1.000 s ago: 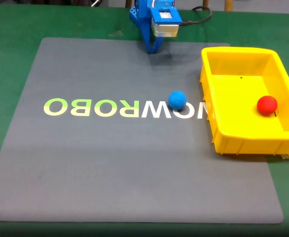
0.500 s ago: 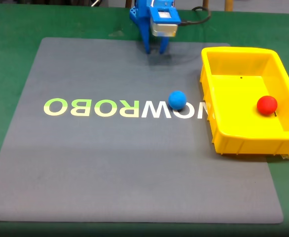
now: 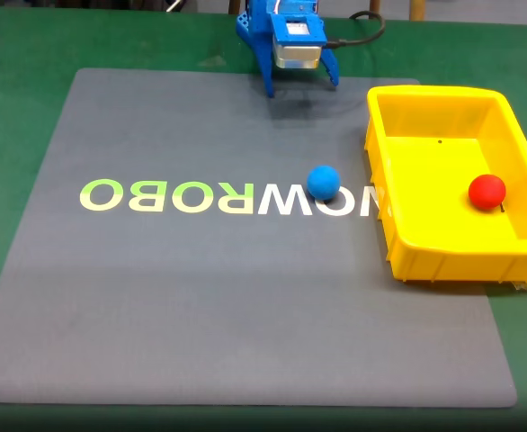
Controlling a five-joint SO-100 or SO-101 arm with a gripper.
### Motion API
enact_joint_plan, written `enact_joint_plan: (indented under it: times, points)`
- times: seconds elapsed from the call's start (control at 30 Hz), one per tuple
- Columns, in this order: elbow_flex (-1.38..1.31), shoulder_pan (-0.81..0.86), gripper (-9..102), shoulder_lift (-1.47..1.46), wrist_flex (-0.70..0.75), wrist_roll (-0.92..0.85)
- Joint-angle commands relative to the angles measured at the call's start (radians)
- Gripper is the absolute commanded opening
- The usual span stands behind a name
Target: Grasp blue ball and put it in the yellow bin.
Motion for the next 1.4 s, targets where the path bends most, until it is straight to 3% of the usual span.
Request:
enact_joint_plan:
  times: [0.0,0.3,0.6,1.37]
  points:
    - [-0.110,-0.011,45,-0.012,-0.020,-0.018]
    - [-0.353,-0.005,44,-0.545,-0.344,-0.028]
    - [-0.528,-0.005,43,-0.925,-0.572,-0.025]
    - [-1.032,-0.037,41,-1.583,-0.749,0.023]
